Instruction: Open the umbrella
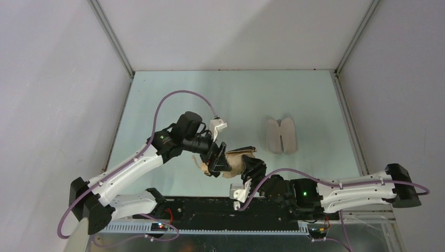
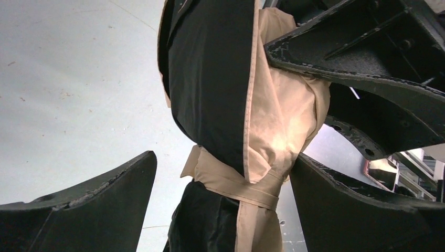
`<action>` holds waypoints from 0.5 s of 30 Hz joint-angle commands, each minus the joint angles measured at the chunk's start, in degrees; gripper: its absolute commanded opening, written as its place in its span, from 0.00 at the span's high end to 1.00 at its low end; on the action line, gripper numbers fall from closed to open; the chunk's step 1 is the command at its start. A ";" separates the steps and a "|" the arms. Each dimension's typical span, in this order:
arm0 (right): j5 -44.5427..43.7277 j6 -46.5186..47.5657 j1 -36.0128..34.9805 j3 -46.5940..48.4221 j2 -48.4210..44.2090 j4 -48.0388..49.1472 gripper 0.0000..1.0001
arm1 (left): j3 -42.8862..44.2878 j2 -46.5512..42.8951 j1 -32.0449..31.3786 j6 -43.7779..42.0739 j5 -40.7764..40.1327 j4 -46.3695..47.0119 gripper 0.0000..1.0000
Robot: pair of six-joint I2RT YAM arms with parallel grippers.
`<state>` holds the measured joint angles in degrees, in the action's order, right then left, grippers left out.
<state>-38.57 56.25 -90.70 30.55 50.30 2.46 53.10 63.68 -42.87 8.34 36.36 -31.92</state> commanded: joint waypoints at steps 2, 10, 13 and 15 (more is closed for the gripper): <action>0.65 -0.14 -0.73 1.71 -2.07 8.87 0.98 | 0.88 -0.26 -0.48 -1.20 6.46 2.72 0.02; -0.86 0.26 -0.71 0.92 -3.81 12.34 0.96 | 0.92 0.87 -2.28 -1.42 13.19 2.88 0.49; -1.93 0.34 -0.60 0.52 -4.35 13.99 0.94 | 0.71 0.03 -2.54 -1.20 14.50 3.33 0.71; -2.97 0.45 -0.50 0.21 -4.42 15.35 0.89 | 0.77 -0.55 -2.61 -0.74 14.87 3.88 0.83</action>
<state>-37.54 56.86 -91.42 29.61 48.27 3.60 53.10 64.82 -44.23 7.46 46.41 -30.06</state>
